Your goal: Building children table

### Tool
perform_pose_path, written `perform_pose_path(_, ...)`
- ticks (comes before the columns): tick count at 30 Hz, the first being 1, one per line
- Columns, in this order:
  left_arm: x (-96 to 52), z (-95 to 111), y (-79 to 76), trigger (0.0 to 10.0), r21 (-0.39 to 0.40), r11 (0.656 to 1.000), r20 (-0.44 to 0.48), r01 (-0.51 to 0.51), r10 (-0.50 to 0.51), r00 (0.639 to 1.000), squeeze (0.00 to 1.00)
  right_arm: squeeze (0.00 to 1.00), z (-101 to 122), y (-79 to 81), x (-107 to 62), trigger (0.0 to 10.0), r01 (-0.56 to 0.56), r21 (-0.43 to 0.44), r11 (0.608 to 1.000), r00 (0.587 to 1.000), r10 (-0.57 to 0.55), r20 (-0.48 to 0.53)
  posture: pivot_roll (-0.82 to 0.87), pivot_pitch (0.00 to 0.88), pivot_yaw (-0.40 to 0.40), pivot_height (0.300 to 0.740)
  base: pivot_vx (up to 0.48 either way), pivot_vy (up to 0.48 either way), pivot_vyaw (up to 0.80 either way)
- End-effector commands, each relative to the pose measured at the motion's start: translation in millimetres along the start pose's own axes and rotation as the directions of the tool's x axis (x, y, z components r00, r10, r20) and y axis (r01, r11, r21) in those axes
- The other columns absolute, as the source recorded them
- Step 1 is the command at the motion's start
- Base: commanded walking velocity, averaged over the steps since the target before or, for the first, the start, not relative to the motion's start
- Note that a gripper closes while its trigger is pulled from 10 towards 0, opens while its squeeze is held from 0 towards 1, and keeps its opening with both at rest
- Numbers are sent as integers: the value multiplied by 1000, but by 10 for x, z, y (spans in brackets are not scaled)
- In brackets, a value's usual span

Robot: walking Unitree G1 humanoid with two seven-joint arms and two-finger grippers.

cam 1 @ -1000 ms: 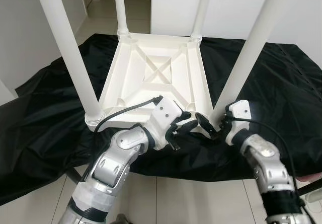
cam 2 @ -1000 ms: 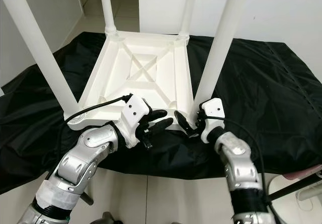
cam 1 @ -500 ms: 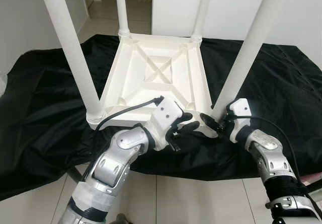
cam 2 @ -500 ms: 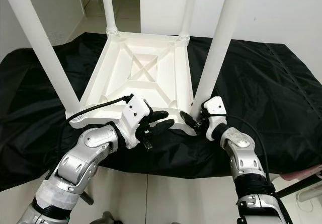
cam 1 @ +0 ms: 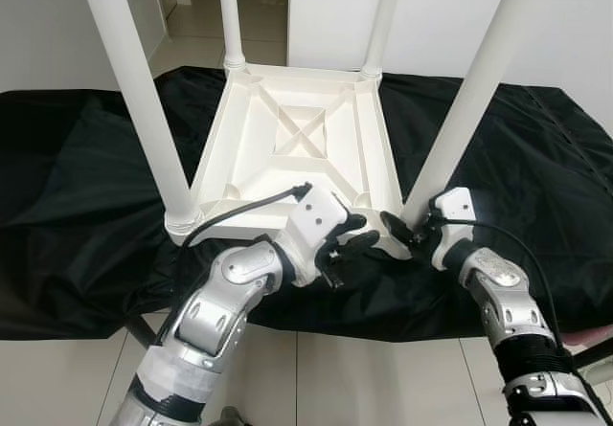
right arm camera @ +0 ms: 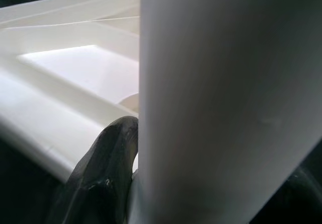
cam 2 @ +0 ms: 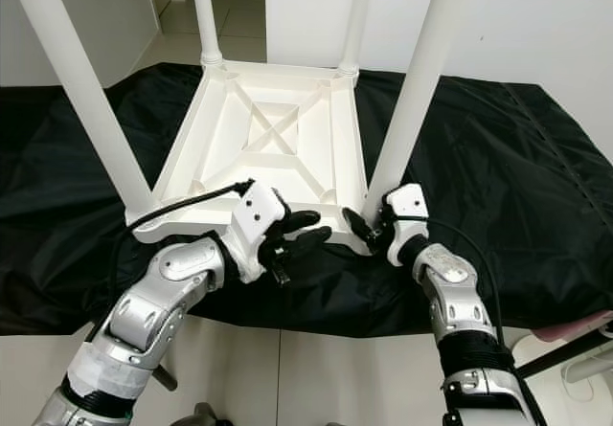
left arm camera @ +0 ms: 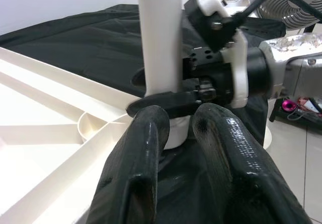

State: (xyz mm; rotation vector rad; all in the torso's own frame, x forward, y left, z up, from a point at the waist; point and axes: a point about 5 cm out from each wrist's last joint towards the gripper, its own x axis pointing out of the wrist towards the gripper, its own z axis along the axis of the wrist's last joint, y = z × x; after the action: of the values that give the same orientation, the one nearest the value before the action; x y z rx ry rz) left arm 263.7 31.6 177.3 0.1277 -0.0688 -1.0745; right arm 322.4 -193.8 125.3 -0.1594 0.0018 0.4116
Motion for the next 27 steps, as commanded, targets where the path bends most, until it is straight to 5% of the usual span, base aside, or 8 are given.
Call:
perform_pose_path(1, -11, 18, 2, 10000, 10, 1000, 2, -27, 27, 1000, 0, 0, -59, 9, -13, 10000, 83, 15, 996, 995, -83, -46, -9, 5, -1, 740, 0, 0, 0)
perform_pose_path(6, -7, 13, -3, 10000, 7, 1000, 1, -24, 24, 1000, 0, 0, -39, 185, -14, 10000, 296, 66, 953, 954, -292, -71, -13, 2, -2, 740, 0, 0, 0)
perform_pose_path(11, -3, 12, -9, 10000, 6, 1000, 2, -21, 21, 1000, 0, 0, -36, 272, -30, 10000, 382, 63, 922, 923, -377, -76, -15, 2, -6, 740, 0, 0, 0)
perform_pose_path(13, 3, 10, -19, 10000, 4, 1000, 3, -18, 18, 1000, 0, 0, -29, 414, -52, 10000, 479, 57, 876, 877, -474, -82, -12, 0, -9, 740, 0, 0, 0)
perform_pose_path(19, 7, 11, -29, 10000, 2, 1000, 5, -17, 17, 1000, 0, 0, 8, 609, -42, 10000, 493, 94, 865, 870, -488, -77, -7, 0, -10, 740, 0, 0, 0)
perform_pose_path(25, 3, 10, -38, 10000, 3, 1000, 4, -15, 15, 1000, 0, 0, 90, 612, -66, 10000, 497, 113, 860, 868, -493, -61, -4, 0, -14, 740, 0, 0, 0)
perform_pose_path(26, 1, 10, -38, 10000, 4, 1000, 4, -15, 15, 1000, 0, 1000, 107, 602, -83, 10000, 501, 131, 856, 865, -498, -54, -4, 0, -14, 740, 0, 0, 0)
perform_pose_path(27, 1, 10, -38, 10000, 4, 1000, 4, -15, 15, 1000, 0, 1000, 107, 602, -83, 10000, 501, 131, 856, 865, -498, -54, -4, 0, -14, 740, 0, 0, 0)
